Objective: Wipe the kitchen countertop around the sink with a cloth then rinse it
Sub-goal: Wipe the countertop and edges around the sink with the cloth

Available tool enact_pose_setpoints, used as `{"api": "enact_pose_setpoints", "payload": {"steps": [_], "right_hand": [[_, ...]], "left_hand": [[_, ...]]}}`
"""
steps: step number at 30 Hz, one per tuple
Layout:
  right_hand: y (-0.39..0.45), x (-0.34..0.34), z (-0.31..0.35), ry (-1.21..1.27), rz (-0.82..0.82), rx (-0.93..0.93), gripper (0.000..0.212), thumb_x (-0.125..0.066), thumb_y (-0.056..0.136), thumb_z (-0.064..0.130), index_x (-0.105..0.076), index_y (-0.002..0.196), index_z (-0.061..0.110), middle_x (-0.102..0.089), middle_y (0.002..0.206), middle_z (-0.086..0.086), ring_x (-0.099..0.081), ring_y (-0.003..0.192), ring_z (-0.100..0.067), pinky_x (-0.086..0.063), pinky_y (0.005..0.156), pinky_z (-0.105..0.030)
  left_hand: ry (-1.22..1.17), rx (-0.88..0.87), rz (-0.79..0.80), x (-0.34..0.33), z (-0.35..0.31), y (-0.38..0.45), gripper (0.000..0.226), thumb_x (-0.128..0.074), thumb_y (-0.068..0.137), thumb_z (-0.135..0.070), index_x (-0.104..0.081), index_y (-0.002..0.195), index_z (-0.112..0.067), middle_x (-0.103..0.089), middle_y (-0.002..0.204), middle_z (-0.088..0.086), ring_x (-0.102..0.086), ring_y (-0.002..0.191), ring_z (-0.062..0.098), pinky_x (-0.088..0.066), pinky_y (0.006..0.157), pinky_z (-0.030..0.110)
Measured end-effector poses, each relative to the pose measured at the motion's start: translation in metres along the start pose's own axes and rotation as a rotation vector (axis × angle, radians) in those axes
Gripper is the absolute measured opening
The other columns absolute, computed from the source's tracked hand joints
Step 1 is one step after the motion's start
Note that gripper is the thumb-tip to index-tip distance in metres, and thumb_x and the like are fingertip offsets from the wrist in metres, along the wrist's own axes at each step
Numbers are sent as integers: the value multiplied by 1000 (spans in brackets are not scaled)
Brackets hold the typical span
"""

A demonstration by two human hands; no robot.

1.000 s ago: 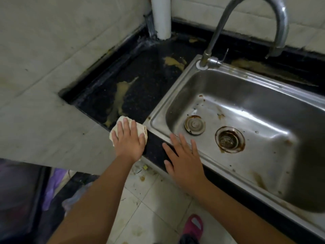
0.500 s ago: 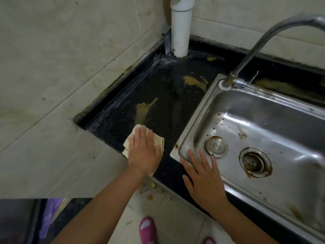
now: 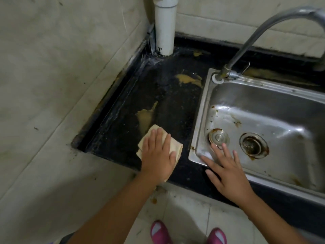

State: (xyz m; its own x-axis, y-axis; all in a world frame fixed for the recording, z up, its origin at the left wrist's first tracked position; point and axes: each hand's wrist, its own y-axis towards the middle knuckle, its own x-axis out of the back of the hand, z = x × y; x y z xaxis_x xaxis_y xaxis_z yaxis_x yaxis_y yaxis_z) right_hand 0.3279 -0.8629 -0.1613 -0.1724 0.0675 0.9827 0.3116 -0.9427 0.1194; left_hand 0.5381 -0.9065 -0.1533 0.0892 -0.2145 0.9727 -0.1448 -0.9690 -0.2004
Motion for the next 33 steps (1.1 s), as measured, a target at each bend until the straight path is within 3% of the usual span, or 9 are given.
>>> {"api": "enact_pose_setpoints", "payload": {"steps": [2,6,9,12,16,20,24,28,33], "right_hand": [[1,-1,11,16,-34,-43,47,-10,98,47,-42,129,29,-44,138,-9,-22,132,-30,-19,107,-54],[10,-6,37,-15,-13,-92,51,-7,99,46,-43,126,23,-53,133,-13,-27,129,-30,-9,111,-43],[17,-12,45,-48,31,-206,53,-4,98,45,-39,128,21,-55,131,-13,-27,129,-29,-10,108,-44],[20,-17,48,-68,34,-274,55,-3,97,47,-38,129,20,-54,133,-13,-28,130,-28,-3,110,-44],[22,-21,47,-104,26,-252,57,-3,97,48,-39,131,20,-50,137,-12,-24,133,-28,-2,110,-45],[21,-25,45,-104,-6,-247,56,-3,97,49,-35,133,21,-35,144,-7,6,145,-21,0,111,-46],[21,-22,44,-103,9,-244,56,-4,97,48,-40,130,20,-52,135,-12,-24,134,-31,-1,110,-47],[20,-23,44,-107,-1,-256,55,-4,97,47,-40,130,20,-53,134,-12,-28,130,-30,-1,109,-49],[19,-22,46,-105,11,-265,56,-3,97,46,-40,129,20,-53,134,-12,-27,130,-30,0,109,-50]], "left_hand": [[7,-18,46,-7,17,-27,59,-33,78,-38,-52,123,-6,-56,126,24,-54,116,40,-26,99,45],[22,112,22,-2,53,-37,66,-24,79,-39,-50,126,0,-51,128,31,-51,117,45,-39,98,50],[-24,191,65,12,65,-11,93,11,69,-50,-11,147,-6,-3,154,23,-3,143,35,-3,115,44],[-13,223,62,18,72,27,65,-5,93,-46,3,147,-10,11,154,17,12,142,30,7,115,40],[-11,197,32,27,65,79,59,-21,99,-37,0,148,-12,8,155,15,10,143,29,5,115,40],[7,58,49,26,39,97,57,-21,99,-36,-1,148,-15,6,157,8,9,143,27,4,115,41],[75,-95,37,15,23,77,59,-21,97,-41,-4,148,-16,2,157,8,4,144,27,-1,115,41],[69,-218,-34,-2,37,22,61,-29,80,-42,-46,130,-11,-50,135,17,-47,124,37,-30,103,45],[92,-157,-46,-3,64,10,62,-29,82,-43,-46,132,-11,-48,137,18,-39,129,37,-20,102,41]]}}
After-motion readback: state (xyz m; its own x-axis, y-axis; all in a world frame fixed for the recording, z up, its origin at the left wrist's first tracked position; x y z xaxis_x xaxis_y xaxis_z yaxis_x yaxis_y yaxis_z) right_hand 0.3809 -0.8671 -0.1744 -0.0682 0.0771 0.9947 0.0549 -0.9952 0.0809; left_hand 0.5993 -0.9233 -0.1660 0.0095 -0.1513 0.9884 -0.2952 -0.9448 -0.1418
